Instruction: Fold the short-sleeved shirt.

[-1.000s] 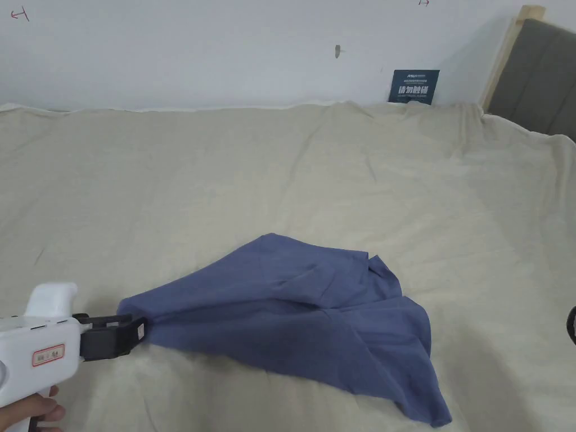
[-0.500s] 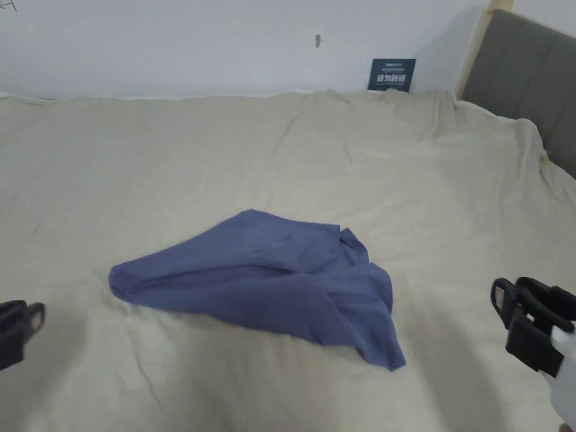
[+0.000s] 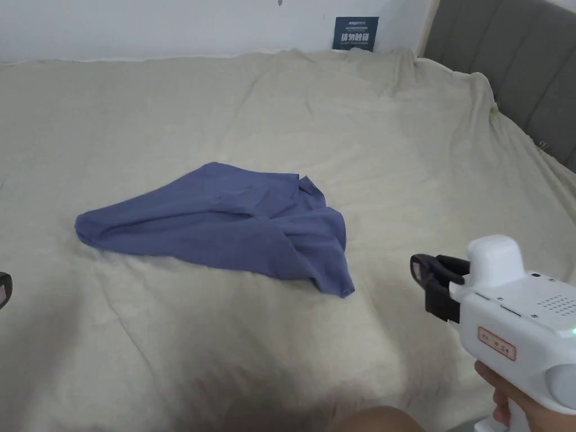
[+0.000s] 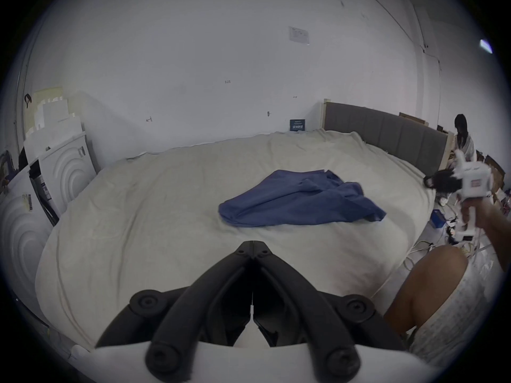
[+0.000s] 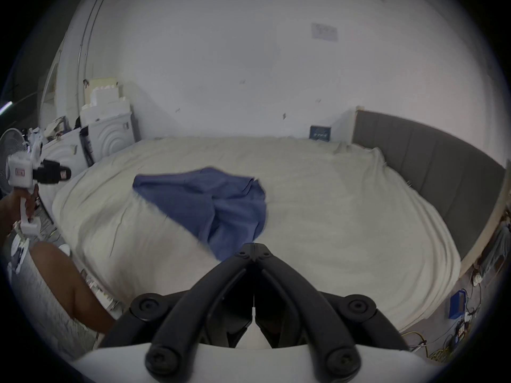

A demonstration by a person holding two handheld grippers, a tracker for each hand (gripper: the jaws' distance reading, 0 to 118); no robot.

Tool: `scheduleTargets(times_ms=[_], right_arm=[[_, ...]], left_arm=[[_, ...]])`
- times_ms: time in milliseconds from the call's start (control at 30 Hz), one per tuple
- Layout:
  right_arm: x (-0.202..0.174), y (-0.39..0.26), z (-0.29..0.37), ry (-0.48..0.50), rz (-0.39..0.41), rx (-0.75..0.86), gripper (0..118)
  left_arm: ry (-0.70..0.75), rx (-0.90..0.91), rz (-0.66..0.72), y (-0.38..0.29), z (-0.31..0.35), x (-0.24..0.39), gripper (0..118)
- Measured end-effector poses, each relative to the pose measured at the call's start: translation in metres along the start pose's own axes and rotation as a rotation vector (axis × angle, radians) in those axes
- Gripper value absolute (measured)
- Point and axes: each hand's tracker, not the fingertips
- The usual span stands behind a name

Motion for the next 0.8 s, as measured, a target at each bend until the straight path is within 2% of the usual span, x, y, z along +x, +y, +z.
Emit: scheduleTargets(times_ms=[167, 467, 500, 533, 567, 600, 633, 667, 800], right_arm=[[0.012, -0.008, -0.059, 0.149, -0.024, -0.12, 0], [0.016, -0.013, -0.148, 0.221, 0.007, -0.285, 0], [0.01, -0.008, -0.147, 0.222, 0.01, -0.301, 3], [0.008, -0.006, -0.149, 0.209, 0.014, -0.305, 14], [0.008, -0.004, -0.152, 0.195, 0.013, -0.304, 30], [0.011, -0.002, -0.155, 0.196, -0.009, -0.308, 52], [0.021, -0.009, -0.166, 0.22, -0.056, -0.325, 63], [0.024, -0.009, -0.172, 0.229, -0.07, -0.343, 65], [0.018, -0.007, -0.184, 0.175, -0.014, -0.372, 65]], left_arm=[[-0.025, 0.008, -0.029, 0.007, 0.006, 0.022, 0], [-0.034, 0.023, -0.046, 0.024, 0.007, 0.031, 0], [-0.032, 0.026, -0.046, 0.025, 0.007, 0.031, 0], [-0.036, 0.024, -0.044, 0.027, 0.006, 0.029, 0], [-0.038, 0.021, -0.04, 0.028, 0.005, 0.028, 0], [-0.029, 0.028, -0.04, 0.027, 0.006, 0.028, 0], [-0.024, 0.029, -0.042, 0.028, 0.006, 0.027, 0], [-0.024, 0.028, -0.041, 0.03, 0.006, 0.025, 0], [-0.009, 0.033, -0.027, 0.031, 0.007, 0.019, 0]])
